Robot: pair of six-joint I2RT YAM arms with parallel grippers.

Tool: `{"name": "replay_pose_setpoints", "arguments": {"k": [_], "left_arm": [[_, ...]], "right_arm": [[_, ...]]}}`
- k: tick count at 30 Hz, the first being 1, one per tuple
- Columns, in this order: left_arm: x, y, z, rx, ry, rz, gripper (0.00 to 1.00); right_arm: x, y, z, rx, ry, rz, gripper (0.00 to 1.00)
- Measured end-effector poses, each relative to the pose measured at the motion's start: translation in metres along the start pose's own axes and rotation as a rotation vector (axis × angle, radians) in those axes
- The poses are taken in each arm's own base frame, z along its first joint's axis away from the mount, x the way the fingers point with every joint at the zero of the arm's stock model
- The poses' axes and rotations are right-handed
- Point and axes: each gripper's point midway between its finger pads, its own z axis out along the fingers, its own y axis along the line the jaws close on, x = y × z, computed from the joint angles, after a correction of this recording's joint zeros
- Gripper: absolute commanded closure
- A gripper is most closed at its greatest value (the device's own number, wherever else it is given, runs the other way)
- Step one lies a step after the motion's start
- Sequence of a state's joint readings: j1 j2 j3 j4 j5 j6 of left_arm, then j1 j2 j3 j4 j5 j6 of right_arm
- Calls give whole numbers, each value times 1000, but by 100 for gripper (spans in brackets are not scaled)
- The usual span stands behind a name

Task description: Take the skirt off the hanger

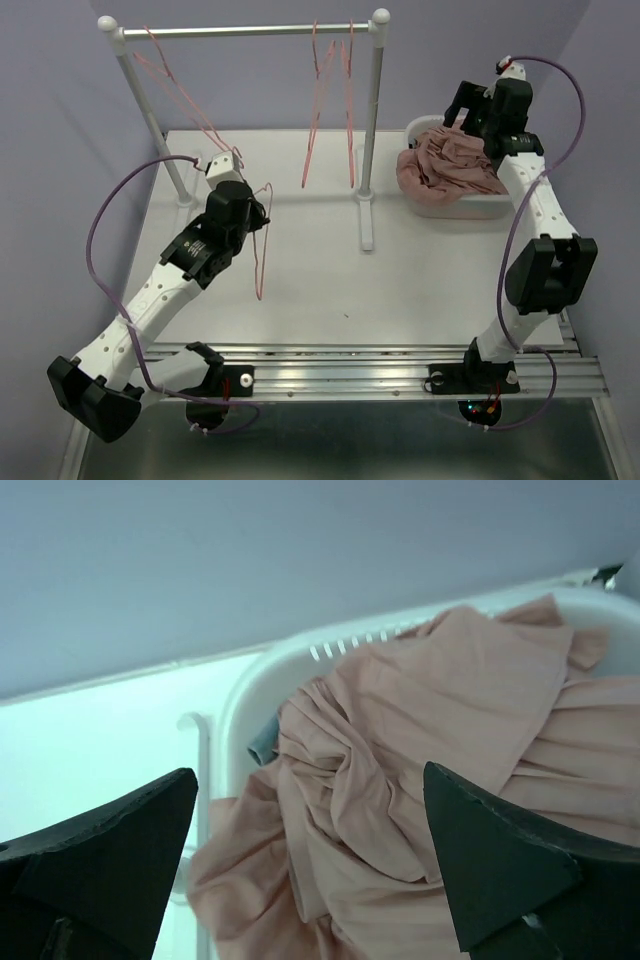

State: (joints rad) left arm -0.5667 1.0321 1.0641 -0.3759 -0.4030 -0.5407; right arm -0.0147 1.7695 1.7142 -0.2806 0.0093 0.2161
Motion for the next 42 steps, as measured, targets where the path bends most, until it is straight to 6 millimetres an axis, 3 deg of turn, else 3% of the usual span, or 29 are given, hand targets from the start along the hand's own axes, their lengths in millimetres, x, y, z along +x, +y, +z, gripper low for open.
{"name": "replay_pose_setpoints", "arguments": {"k": [3, 6, 10, 17, 24, 28, 36, 42], "left_arm": [[3, -5, -2, 18, 8, 15, 100], [5, -11, -6, 43, 14, 25, 100], [6, -14, -15, 67, 10, 23, 100], [33, -11, -36, 112, 58, 35, 100], [47, -37, -46, 127, 88, 129, 100], [15, -38, -40, -8, 18, 132, 100], [-57, -55, -42, -53, -169, 102, 100], [-94, -60, -9, -67, -237, 133, 100]], "right_arm": [[-37, 11, -34, -31, -89, 9, 0], [-57, 18, -67, -68, -162, 13, 0], [-57, 20, -99, -94, -199, 11, 0], [-44, 19, -123, -106, -202, 9, 0], [-46, 24, -141, -141, -226, 5, 0], [-49, 28, -146, -159, -236, 4, 0], [-46, 34, -156, -205, -245, 4, 0], [-50, 41, -172, -243, -271, -1, 0]]}}
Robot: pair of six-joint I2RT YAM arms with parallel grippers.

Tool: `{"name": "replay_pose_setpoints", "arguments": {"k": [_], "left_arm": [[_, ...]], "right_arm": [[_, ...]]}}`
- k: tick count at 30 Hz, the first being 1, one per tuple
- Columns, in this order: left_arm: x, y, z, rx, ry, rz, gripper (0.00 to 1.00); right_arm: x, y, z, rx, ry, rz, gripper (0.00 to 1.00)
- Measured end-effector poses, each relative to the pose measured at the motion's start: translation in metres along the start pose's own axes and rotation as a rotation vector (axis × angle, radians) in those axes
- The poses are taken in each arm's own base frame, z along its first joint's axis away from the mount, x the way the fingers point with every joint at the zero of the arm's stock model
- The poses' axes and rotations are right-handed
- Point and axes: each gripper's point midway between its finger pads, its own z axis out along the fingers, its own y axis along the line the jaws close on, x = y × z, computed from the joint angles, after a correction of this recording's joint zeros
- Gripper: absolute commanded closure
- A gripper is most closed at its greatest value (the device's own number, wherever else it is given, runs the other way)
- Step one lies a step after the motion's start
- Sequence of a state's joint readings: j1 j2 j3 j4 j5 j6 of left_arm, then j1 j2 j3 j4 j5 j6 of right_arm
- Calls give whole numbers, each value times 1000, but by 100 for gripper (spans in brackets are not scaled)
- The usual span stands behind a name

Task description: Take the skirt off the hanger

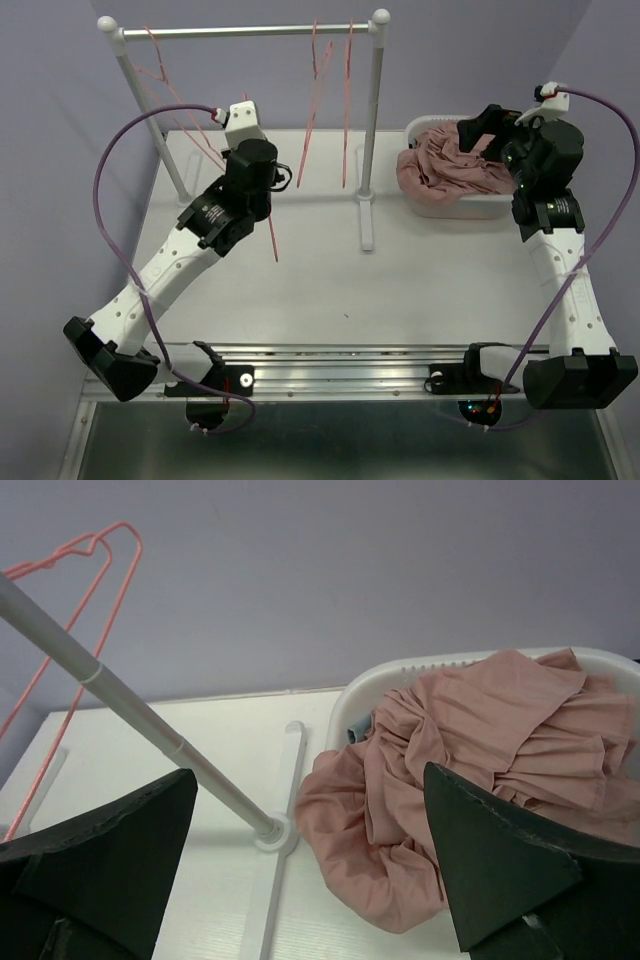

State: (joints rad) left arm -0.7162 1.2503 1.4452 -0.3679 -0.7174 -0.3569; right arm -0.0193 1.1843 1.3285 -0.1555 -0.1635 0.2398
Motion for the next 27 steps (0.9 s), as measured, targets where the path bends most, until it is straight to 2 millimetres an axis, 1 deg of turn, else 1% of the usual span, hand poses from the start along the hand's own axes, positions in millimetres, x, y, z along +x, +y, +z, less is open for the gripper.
{"name": "replay_pose_setpoints", "arguments": {"k": [1, 2, 4, 5, 6, 7, 11, 13, 15, 18, 21, 23, 27], "left_arm": [[-1, -1, 3, 2, -1, 8, 100], [-4, -1, 11, -4, -4, 20, 100], [-12, -6, 19, 5, -17, 40, 100], [-22, -10, 26, 11, -36, 51, 100], [-27, -12, 30, 15, -47, 52, 100], [-36, -16, 33, 26, -72, 64, 100], [-66, -21, 36, 41, -145, 92, 100], [-86, -25, 36, 46, -189, 98, 100], [-107, -30, 36, 53, -240, 101, 100], [-127, -33, 36, 57, -292, 113, 100], [-141, -36, 41, 60, -319, 131, 100], [-147, -38, 49, 61, -333, 138, 100], [-152, -38, 72, 58, -342, 154, 100]], "right_arm": [[-2, 2, -3, -5, -7, -1, 0], [-5, 3, -5, -10, -15, -3, 0], [-11, 7, -10, -24, -34, -7, 0], [-15, 10, -13, -33, -47, -9, 0], [-18, 12, -16, -43, -57, -12, 0], [-19, 14, -18, -48, -63, -13, 0], [-20, 18, -22, -69, -75, -17, 0], [-18, 17, -21, -69, -74, -17, 0], [-14, 16, -21, -66, -65, -15, 0], [-8, 14, -20, -63, -52, -13, 0], [-7, 14, -19, -62, -51, -12, 0], [-8, 14, -20, -63, -53, -13, 0], [-8, 14, -20, -61, -55, -14, 0]]}}
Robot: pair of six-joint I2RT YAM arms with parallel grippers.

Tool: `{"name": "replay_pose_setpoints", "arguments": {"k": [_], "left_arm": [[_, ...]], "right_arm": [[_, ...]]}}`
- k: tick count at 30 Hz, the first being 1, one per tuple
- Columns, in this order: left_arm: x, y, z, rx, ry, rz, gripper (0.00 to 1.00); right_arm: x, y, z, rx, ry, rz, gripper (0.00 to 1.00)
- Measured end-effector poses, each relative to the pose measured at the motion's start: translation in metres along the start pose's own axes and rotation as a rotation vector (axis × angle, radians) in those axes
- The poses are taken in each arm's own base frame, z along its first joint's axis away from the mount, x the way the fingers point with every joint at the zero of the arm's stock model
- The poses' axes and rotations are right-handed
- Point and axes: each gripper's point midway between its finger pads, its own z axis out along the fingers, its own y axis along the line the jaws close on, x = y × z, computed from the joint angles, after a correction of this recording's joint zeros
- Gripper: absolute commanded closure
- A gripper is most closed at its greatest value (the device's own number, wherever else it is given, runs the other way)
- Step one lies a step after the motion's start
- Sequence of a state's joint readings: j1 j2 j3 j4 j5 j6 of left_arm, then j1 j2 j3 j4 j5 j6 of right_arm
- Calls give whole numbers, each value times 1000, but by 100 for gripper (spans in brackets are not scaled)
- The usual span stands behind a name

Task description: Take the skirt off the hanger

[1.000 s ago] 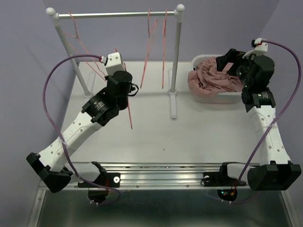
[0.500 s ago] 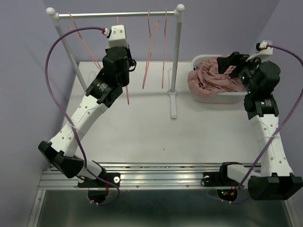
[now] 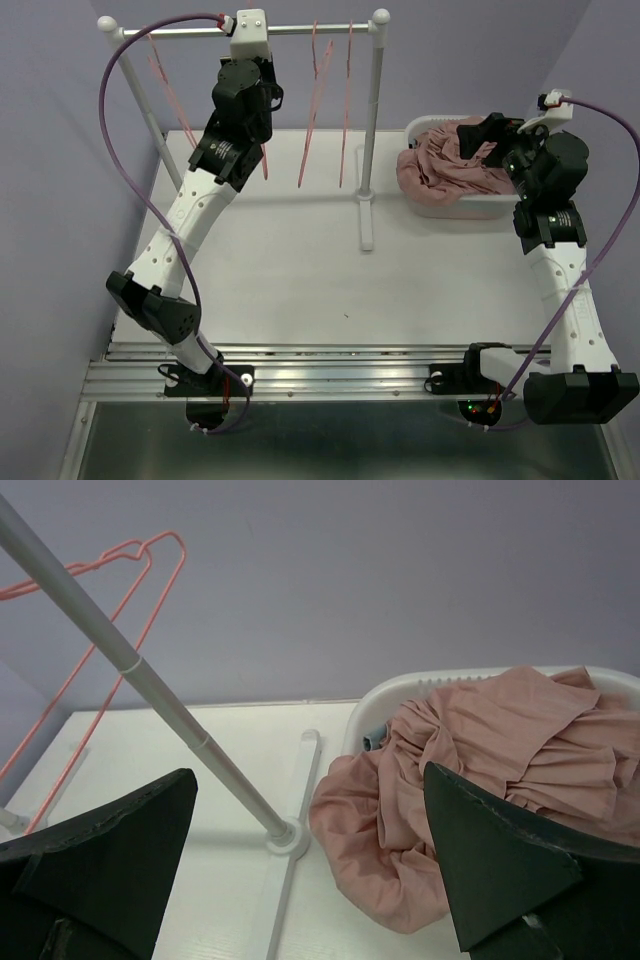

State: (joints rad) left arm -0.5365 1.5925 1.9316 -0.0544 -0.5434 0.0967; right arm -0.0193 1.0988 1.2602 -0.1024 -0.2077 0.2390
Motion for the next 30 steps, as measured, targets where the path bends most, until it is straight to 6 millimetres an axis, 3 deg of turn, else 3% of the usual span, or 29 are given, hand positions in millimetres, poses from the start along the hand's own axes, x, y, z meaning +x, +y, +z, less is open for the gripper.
{"name": "replay_pose_setpoints", "arguments": {"k": [6, 14, 17, 18, 20, 21, 22, 25, 28, 30], "left_arm": [[32, 0, 37, 0, 42, 34, 100], [68, 7, 56, 11, 102, 16, 100], [81, 9, 57, 10, 123, 13, 84], [87, 9, 57, 11, 134, 11, 64], [94, 8, 56, 15, 148, -1, 46], [98, 8, 54, 18, 159, -4, 30], [101, 8, 52, 20, 166, -7, 24], [103, 10, 44, 26, 179, -20, 13], [94, 13, 33, 35, 171, -46, 5], [77, 18, 19, 44, 146, -76, 1]], "right_arm": [[-2, 0, -4, 3, -11, -2, 0], [-1, -1, -4, 7, -11, -6, 0], [0, -2, -4, 13, -9, -8, 0], [1, -2, -4, 14, -9, -8, 0], [2, -3, -5, 15, -8, -8, 0], [3, -3, -6, 16, -7, -7, 0], [3, -3, -7, 15, -7, -7, 0], [1, -2, -8, 14, -12, -8, 0], [0, -2, -9, 15, -15, -3, 0], [0, -2, -9, 17, -16, 3, 0]]}}
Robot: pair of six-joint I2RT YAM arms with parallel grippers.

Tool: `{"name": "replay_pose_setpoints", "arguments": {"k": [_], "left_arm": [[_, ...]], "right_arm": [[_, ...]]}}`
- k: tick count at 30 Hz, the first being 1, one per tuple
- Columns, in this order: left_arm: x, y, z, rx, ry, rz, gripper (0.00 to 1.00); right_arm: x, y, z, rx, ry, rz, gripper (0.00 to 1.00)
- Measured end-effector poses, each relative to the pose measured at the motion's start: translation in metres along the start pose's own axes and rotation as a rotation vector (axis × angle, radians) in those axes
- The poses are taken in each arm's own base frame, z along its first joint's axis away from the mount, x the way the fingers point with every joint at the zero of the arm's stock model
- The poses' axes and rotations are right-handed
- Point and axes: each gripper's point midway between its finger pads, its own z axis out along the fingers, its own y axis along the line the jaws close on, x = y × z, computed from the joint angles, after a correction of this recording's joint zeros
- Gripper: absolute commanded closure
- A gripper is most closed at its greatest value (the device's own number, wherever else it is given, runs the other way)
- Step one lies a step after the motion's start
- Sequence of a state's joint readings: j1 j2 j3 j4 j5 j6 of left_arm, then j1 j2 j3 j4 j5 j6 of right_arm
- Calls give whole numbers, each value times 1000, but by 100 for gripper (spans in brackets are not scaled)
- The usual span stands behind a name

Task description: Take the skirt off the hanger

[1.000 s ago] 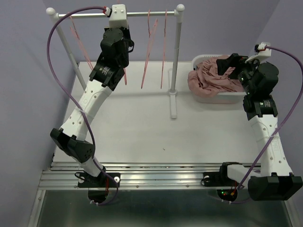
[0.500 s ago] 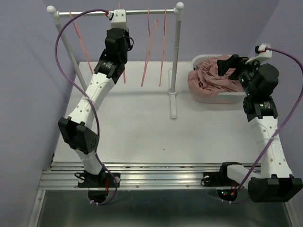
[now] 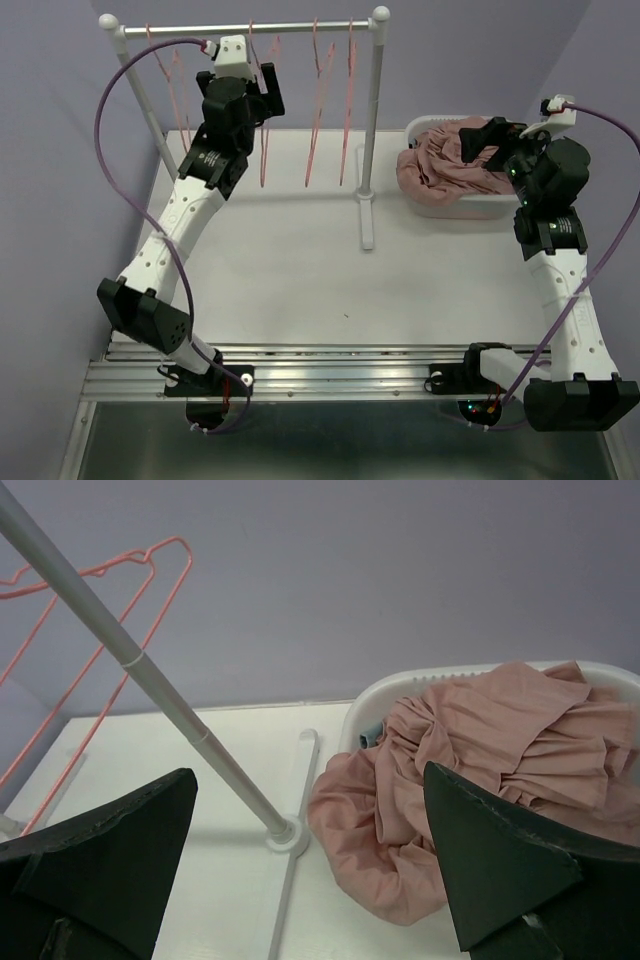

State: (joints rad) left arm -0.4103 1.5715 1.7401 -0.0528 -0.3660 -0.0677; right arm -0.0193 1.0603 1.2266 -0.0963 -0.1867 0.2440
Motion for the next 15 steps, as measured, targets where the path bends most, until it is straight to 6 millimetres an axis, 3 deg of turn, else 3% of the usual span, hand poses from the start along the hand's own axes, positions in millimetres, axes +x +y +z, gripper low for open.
{"name": "replay_pose_setpoints", "arguments": {"k": [5, 9, 11, 15], "left_arm": [[-30, 11, -49, 35, -51, -68, 1], [-37, 18, -95, 83, -61, -146, 1], [-33, 20, -114, 104, -56, -194, 1], [5, 27, -165, 152, 13, -265, 1]], "right_arm": [[1, -3, 0, 25, 0, 33, 0], [17, -18, -5, 110, 26, 91, 0], [32, -30, -11, 178, 51, 126, 0], [70, -62, -28, 364, 127, 181, 0]]}}
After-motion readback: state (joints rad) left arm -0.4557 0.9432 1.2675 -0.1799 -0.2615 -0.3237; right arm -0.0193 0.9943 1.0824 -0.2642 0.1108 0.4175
